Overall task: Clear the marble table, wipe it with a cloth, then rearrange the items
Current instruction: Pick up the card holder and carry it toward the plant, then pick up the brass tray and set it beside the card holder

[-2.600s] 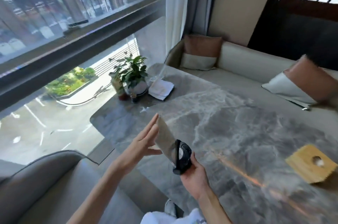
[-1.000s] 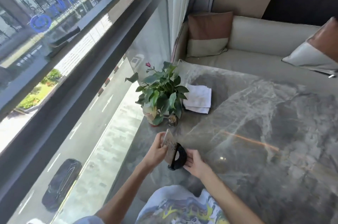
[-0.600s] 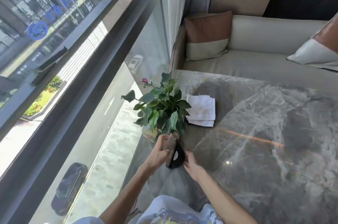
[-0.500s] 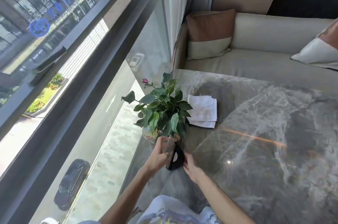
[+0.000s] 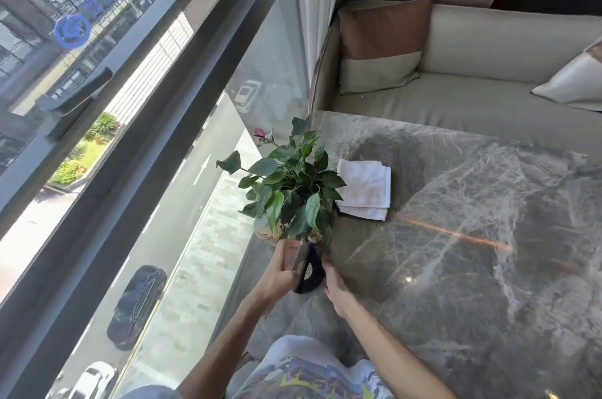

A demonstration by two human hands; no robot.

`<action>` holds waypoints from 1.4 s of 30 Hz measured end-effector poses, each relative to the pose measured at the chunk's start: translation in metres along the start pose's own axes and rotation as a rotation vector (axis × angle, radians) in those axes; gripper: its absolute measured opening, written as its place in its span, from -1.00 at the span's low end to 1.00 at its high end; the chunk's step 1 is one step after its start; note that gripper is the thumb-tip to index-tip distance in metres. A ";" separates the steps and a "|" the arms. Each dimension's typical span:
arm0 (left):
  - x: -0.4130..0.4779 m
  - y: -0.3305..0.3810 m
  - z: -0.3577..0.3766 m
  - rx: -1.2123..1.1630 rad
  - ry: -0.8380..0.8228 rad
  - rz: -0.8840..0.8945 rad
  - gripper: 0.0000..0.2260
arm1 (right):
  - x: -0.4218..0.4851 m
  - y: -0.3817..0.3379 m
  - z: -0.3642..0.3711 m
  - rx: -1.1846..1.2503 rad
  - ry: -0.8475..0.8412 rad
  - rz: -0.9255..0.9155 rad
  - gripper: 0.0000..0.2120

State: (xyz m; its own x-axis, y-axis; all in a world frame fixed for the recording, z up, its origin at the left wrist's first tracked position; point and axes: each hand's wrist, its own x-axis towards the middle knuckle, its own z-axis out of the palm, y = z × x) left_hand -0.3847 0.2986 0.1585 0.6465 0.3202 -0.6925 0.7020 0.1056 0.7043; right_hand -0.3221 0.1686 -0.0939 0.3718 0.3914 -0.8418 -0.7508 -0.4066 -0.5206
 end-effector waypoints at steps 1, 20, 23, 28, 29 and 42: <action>-0.001 -0.001 0.001 0.003 -0.007 0.002 -0.47 | -0.008 -0.006 0.003 -0.007 0.004 0.010 -0.22; -0.017 -0.015 -0.001 -0.046 -0.010 -0.028 -0.41 | -0.089 -0.042 0.027 0.002 0.009 0.064 -0.36; -0.015 -0.017 -0.001 -0.038 0.000 -0.048 -0.44 | -0.097 -0.051 0.030 -0.004 0.001 0.060 -0.45; -0.017 -0.017 -0.004 0.069 -0.022 -0.081 -0.40 | -0.104 -0.051 0.018 -0.004 -0.017 0.045 -0.34; -0.017 -0.015 -0.003 0.132 -0.029 -0.059 -0.34 | -0.108 -0.051 0.009 -0.032 -0.020 0.019 -0.29; -0.016 0.065 0.164 1.127 0.033 0.502 -0.55 | -0.284 -0.058 -0.235 -0.903 0.702 -0.569 -0.31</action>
State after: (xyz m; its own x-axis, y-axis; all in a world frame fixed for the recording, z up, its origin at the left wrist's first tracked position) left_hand -0.3006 0.1460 0.1892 0.9223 0.1163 -0.3686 0.2542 -0.9009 0.3519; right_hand -0.2556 -0.1133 0.1417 0.9320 0.2881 -0.2200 0.1420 -0.8486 -0.5096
